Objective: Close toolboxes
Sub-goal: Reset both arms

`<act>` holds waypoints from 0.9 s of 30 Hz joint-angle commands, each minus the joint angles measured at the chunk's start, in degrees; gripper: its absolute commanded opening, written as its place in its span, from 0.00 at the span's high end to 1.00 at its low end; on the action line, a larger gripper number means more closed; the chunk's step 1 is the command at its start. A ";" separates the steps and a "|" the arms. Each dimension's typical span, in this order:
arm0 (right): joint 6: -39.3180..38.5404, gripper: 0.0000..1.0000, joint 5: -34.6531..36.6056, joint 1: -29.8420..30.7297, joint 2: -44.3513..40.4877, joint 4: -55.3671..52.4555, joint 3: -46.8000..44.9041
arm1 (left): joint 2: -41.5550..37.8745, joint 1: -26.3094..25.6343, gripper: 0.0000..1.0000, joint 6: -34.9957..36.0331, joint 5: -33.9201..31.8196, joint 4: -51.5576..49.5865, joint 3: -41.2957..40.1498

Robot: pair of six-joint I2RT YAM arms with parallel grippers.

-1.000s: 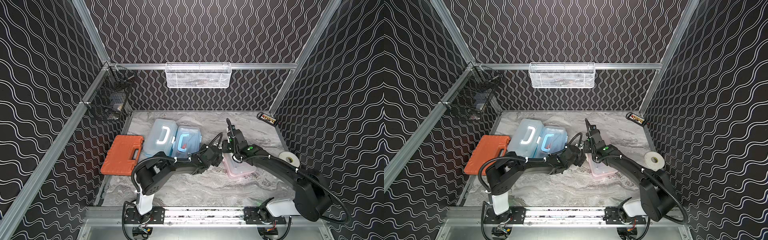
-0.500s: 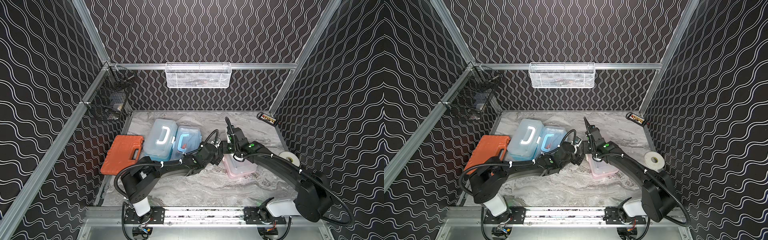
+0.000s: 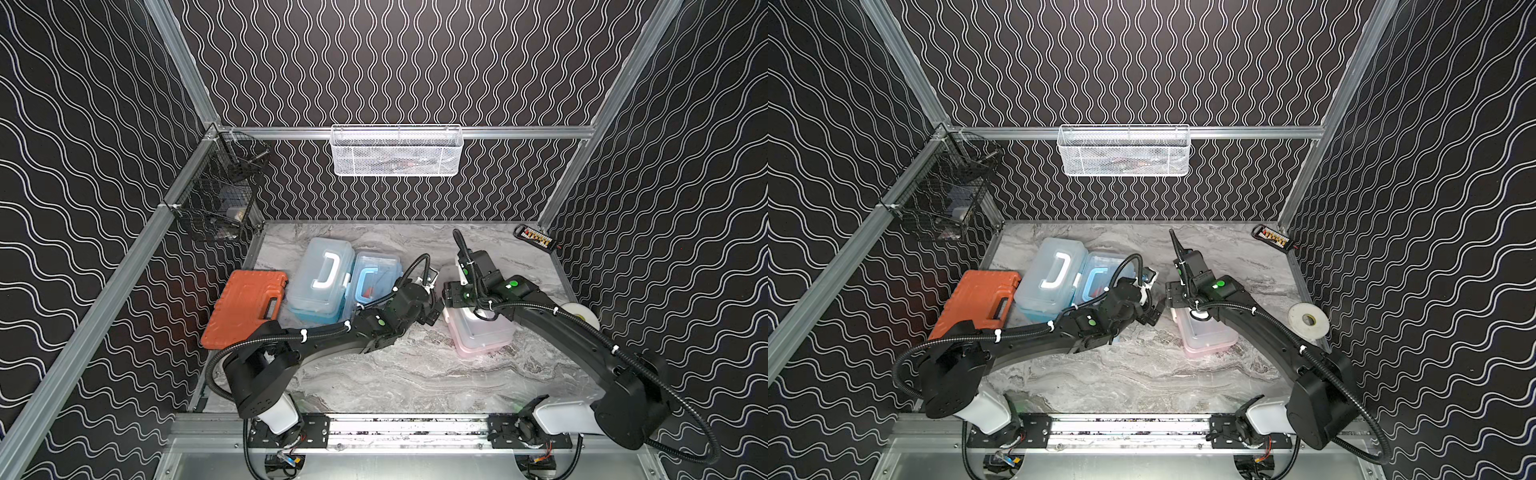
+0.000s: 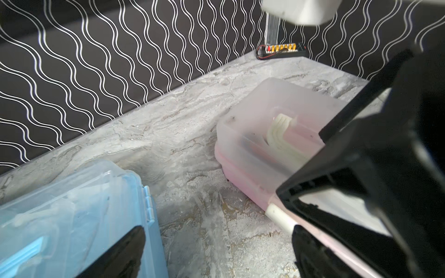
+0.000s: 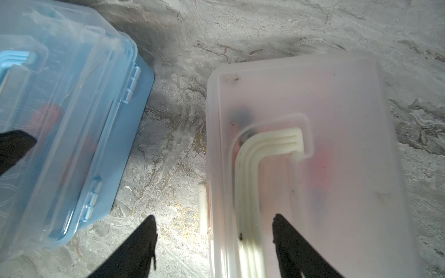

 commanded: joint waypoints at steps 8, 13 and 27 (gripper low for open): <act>-2.57 0.05 -4.69 -14.23 -4.69 1.45 2.60 | -10.29 1.50 0.01 4.91 -7.08 -3.46 -2.74; -2.23 0.01 -4.35 -21.38 -5.19 2.26 1.96 | -19.33 5.66 0.01 3.11 -8.73 -7.86 -6.08; 4.37 0.01 5.07 -36.62 -4.98 17.98 -14.70 | -35.64 22.06 0.01 -1.30 -25.98 -12.04 -23.56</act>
